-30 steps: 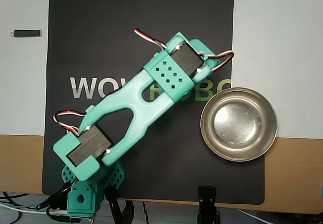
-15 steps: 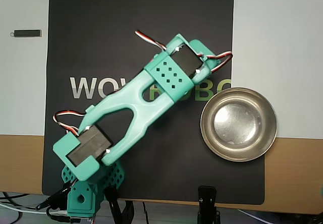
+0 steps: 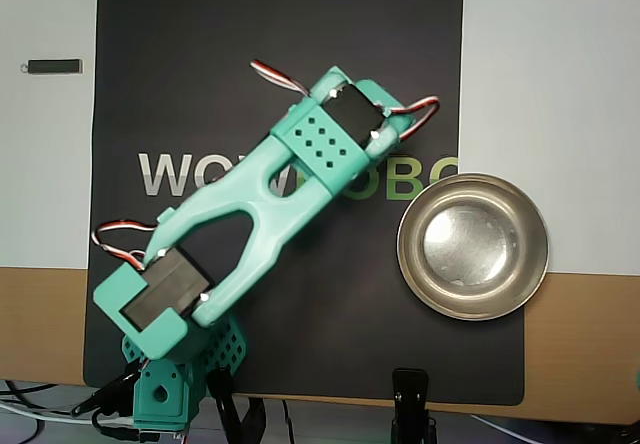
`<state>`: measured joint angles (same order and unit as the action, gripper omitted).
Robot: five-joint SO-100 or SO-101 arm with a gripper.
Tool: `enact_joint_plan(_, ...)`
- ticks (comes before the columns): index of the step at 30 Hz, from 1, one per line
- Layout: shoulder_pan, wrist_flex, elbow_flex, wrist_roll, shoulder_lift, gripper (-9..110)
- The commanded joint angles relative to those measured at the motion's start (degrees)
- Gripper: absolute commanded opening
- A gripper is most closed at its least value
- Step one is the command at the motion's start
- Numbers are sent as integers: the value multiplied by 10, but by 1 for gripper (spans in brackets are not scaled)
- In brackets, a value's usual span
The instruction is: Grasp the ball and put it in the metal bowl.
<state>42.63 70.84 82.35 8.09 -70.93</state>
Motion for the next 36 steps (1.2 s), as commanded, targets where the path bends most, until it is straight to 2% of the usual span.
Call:
enact_joint_plan(1,-1,-4,-9,-2,-38,1)
enact_joint_plan(36,6,-38,-2,-2,-32,1)
